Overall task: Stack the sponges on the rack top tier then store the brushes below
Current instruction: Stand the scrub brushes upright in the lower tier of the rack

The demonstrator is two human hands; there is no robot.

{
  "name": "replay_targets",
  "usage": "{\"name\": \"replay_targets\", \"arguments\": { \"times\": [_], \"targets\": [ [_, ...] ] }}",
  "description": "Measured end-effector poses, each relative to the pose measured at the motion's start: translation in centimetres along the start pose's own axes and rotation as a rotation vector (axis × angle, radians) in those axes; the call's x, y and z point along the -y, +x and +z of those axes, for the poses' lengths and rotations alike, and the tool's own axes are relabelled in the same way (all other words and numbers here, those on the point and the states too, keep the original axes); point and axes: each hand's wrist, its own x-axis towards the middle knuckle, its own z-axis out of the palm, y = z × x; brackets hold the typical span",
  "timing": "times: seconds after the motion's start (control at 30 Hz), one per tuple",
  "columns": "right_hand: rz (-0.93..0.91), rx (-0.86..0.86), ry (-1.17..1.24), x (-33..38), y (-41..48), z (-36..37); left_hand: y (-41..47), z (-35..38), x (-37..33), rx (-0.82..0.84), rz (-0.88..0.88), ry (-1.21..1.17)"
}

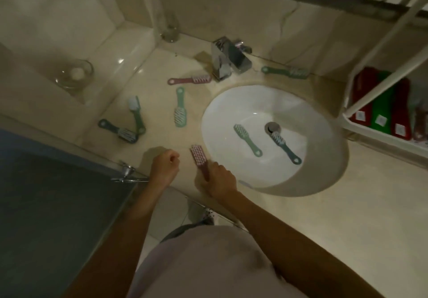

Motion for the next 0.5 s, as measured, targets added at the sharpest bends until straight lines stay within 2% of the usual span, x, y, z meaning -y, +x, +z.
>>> {"name": "replay_targets", "arguments": {
  "times": [0.2,0.4,0.5],
  "targets": [
    [0.023,-0.088,-0.132,2.0,2.9,1.6,3.7,-3.9,2.4,-0.090,-0.053,-0.053],
    [0.070,-0.084,-0.151,4.4,5.4,1.6,7.7,-8.6,2.9,-0.320,-0.106,-0.031],
    [0.100,-0.118,-0.134,5.6,6.4,1.6,10.5,-10.2,2.7,-0.390,-0.185,-0.139]
  ]
}}
